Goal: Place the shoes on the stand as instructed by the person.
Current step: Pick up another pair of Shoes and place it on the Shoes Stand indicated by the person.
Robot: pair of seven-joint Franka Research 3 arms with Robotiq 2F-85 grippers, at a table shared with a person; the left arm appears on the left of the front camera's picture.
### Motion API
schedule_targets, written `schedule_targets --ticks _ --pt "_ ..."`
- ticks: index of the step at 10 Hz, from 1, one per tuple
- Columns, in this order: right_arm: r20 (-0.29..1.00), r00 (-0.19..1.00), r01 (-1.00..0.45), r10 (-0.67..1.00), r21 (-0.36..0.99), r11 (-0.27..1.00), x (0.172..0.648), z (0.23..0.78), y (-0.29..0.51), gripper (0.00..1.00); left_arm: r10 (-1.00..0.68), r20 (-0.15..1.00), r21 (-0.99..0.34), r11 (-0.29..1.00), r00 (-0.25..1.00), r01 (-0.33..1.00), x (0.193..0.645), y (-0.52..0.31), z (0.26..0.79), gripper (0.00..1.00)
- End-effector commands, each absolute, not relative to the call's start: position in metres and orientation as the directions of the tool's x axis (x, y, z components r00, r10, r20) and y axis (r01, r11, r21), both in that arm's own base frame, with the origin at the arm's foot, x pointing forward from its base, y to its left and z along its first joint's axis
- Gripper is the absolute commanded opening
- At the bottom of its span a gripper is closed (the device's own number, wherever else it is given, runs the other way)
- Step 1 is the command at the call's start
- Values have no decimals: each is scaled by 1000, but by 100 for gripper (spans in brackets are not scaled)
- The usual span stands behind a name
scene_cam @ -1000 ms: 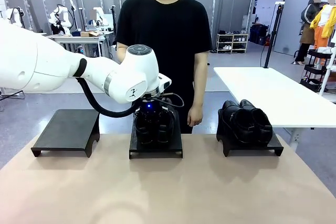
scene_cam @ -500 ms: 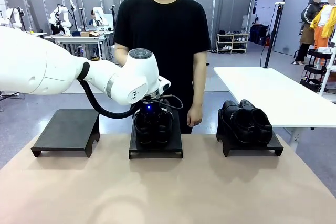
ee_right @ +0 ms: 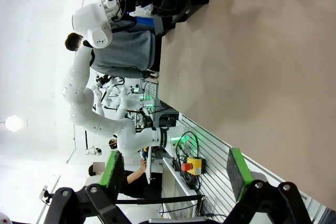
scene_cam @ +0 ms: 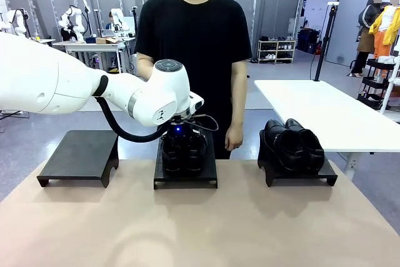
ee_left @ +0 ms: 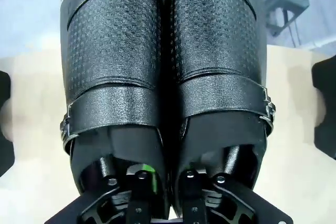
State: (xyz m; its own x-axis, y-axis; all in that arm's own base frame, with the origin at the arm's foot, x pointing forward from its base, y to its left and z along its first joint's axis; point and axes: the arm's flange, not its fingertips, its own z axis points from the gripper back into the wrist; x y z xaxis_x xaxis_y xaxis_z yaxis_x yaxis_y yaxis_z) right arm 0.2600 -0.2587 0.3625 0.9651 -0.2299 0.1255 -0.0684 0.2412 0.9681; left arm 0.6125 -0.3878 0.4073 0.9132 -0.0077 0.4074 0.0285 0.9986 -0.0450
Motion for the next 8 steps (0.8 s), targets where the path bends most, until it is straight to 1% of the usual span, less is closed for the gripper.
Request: schedule_targets --ticks 1,2,3,5,6,7,8 --pt "119 967 -62 -226 968 245 258 366 -258 100 -13 406 -47 998 914 35 616 -389 410 74" --pt "119 967 -62 -226 968 245 258 366 -258 100 -13 403 -54 998 915 39 613 -390 411 85" --pt "119 967 -62 -226 968 245 258 366 -258 100 -17 404 -53 998 915 42 609 -390 413 100" --pt "119 967 -62 -226 968 245 258 366 -258 100 -10 407 -56 998 913 36 606 -388 418 100" --pt "119 967 -62 -226 968 245 258 366 -258 100 -3 408 -70 997 913 34 603 -387 421 88" --pt "119 967 -62 -226 968 245 258 366 -258 100 -5 411 -68 997 912 36 600 -386 423 97" --pt "119 967 -62 -226 968 245 258 366 -258 100 -5 413 -66 997 911 36 596 -385 424 100"
